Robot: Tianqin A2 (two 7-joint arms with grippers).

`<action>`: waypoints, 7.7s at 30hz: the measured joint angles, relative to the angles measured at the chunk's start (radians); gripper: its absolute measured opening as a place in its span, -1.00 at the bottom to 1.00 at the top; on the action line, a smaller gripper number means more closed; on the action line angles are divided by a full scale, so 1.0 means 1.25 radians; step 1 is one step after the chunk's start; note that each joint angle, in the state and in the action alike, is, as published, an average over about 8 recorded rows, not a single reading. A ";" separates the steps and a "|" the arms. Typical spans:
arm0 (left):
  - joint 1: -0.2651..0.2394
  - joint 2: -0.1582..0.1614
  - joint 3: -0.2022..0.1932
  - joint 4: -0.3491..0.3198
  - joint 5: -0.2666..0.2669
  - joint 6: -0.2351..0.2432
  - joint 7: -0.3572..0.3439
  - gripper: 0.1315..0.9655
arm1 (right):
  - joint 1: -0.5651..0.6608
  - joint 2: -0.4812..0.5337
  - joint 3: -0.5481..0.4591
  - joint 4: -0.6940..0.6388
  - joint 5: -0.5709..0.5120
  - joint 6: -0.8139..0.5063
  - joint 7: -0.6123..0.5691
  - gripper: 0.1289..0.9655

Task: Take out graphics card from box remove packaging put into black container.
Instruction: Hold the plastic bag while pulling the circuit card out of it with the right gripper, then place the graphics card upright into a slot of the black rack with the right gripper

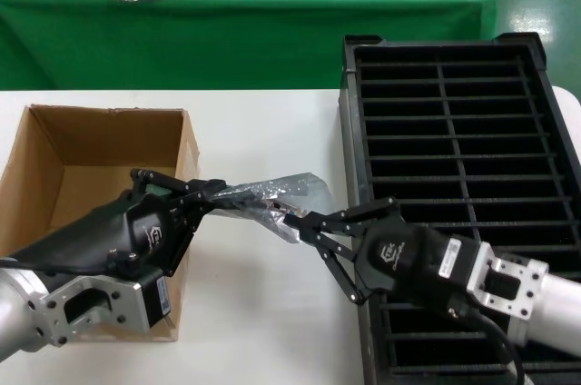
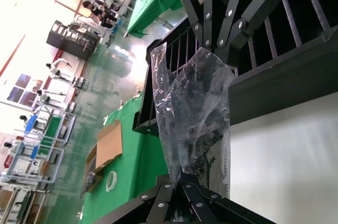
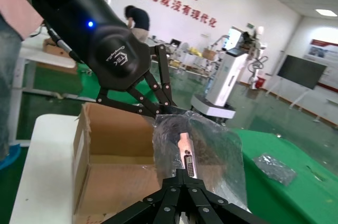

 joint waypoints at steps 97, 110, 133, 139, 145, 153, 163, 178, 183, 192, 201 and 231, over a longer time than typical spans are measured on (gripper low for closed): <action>0.000 0.000 0.000 0.000 0.000 0.000 0.000 -0.98 | 0.225 -0.108 -0.060 -0.267 -0.036 -0.150 -0.117 -0.74; 0.000 0.000 0.000 0.000 0.000 0.000 0.000 -0.98 | 0.197 -0.065 -0.045 -0.189 -0.039 -0.132 -0.064 -0.86; 0.000 0.000 0.000 0.000 0.000 0.000 0.000 -0.98 | 0.076 0.222 0.067 0.245 -0.230 -0.032 0.354 -0.86; 0.000 0.000 0.000 0.000 0.000 0.000 0.000 -0.98 | 0.065 0.324 0.130 0.332 -0.303 -0.069 0.497 -0.86; 0.000 0.000 0.000 0.000 0.000 0.000 0.000 -0.98 | 0.130 0.388 0.133 0.356 -0.346 -0.167 0.598 -0.86; 0.000 0.000 0.000 0.000 0.000 0.000 0.000 -0.98 | 0.235 0.394 0.082 0.360 -0.420 -0.308 0.681 -0.86; 0.000 0.000 0.000 0.000 0.000 0.000 0.000 -0.98 | 0.267 0.348 0.054 0.361 -0.494 -0.340 0.691 -0.86; 0.000 0.000 0.000 0.000 0.000 0.000 0.000 -0.98 | 0.266 0.339 0.054 0.361 -0.507 -0.333 0.689 -0.86; 0.000 0.000 0.000 0.000 0.000 0.000 0.000 -0.98 | 0.278 0.330 0.036 0.360 -0.514 -0.347 0.681 -0.86; 0.000 0.000 0.000 0.000 0.000 0.000 0.000 -0.98 | 0.377 0.329 -0.044 0.345 -0.493 -0.483 0.592 -0.86; 0.000 0.000 0.000 0.000 0.000 0.000 0.000 -0.98 | 0.593 0.373 -0.183 0.318 -0.344 -0.637 0.535 -0.86; 0.000 0.000 0.000 0.000 0.000 0.000 0.000 -0.98 | 0.798 0.297 -0.472 0.189 -0.321 -0.667 0.596 -0.86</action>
